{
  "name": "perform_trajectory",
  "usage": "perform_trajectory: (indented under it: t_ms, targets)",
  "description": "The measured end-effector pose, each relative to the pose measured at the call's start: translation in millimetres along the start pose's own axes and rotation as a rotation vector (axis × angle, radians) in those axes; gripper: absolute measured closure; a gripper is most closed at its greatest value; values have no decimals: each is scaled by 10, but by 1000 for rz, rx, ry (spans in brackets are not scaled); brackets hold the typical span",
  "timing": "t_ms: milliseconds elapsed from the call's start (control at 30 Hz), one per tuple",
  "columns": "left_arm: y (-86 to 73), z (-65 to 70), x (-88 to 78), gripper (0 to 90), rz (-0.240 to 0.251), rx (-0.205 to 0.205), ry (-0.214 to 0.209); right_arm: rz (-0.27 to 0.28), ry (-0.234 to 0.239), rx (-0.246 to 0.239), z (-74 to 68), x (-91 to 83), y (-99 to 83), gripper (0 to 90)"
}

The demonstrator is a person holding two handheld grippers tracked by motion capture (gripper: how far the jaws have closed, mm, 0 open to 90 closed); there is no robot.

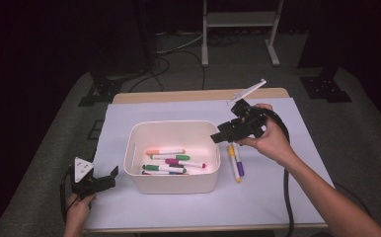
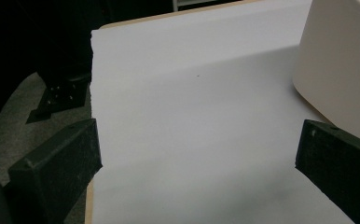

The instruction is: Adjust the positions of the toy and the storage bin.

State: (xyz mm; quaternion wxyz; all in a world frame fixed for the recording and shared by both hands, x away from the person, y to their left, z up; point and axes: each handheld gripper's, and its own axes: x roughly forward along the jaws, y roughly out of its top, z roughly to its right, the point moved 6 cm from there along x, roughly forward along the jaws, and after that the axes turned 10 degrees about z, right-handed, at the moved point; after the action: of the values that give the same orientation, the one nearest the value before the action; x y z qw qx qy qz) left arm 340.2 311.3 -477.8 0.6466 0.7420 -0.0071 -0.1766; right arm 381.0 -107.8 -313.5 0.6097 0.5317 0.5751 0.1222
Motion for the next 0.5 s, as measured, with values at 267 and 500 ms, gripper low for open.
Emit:
perform_trajectory:
  t_ms: [267,500]
  targets:
    - [0,-1,0,0,0,4,2,25,-43,56,218,-130,-299,465]
    - [0,3,0,0,4,3,2,18,-74,107,400,-153,-557,458]
